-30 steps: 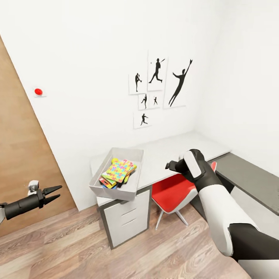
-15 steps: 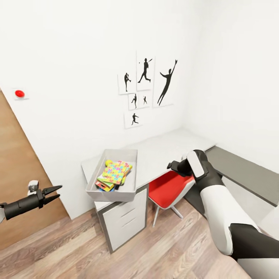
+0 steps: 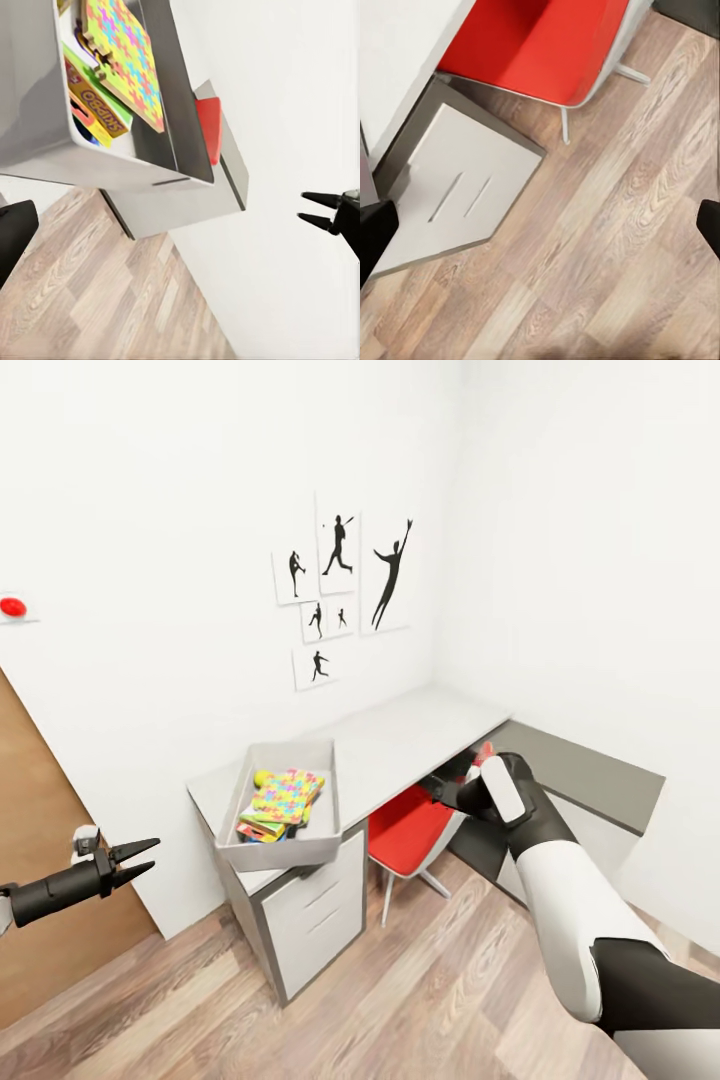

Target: Put all the toys in the child's room - the three board games (two on the bed and one on the table), the two jigsaw puzzles on the table, and the tennis ball on the table - inside the toy box on the table in the child's room.

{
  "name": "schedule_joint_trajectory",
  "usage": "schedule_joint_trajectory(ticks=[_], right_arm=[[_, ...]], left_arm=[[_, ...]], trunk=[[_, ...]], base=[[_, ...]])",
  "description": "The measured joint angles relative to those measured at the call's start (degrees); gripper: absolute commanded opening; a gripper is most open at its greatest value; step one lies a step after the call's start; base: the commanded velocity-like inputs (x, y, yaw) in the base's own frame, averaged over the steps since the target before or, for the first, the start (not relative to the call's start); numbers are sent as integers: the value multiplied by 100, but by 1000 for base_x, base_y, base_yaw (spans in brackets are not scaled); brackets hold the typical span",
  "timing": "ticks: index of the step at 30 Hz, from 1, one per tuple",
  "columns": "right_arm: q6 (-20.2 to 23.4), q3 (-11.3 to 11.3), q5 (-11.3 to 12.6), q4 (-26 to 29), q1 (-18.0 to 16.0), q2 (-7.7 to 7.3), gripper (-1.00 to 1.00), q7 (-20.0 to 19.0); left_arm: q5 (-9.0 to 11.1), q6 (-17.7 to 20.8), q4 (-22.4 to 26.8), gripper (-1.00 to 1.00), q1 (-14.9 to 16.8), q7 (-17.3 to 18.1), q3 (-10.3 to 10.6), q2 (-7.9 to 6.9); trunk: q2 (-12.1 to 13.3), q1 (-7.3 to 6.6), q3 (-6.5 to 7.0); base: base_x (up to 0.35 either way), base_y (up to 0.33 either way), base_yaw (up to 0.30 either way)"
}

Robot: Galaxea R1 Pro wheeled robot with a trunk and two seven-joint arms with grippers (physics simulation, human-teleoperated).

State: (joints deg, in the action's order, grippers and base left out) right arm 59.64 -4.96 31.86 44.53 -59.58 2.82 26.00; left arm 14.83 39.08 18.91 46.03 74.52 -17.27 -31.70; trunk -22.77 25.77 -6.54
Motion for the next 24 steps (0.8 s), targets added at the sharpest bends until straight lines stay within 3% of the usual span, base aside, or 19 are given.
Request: schedule_joint_trajectory(ticks=[8, 24], right_arm=[[-65, -2, -7, -428, -2, -10, 100, -6], [-148, -10, -9, -553, -3, -25, 100, -30]], left_arm=[[0, 0, 0, 100, 0, -2, -1, 0], [11, -4, -10, 100, 0, 3, 2, -68]], trunk=[[0, -1, 21], [-2, -2, 67]], base=[[-221, 158, -277], [-14, 11, -276]])
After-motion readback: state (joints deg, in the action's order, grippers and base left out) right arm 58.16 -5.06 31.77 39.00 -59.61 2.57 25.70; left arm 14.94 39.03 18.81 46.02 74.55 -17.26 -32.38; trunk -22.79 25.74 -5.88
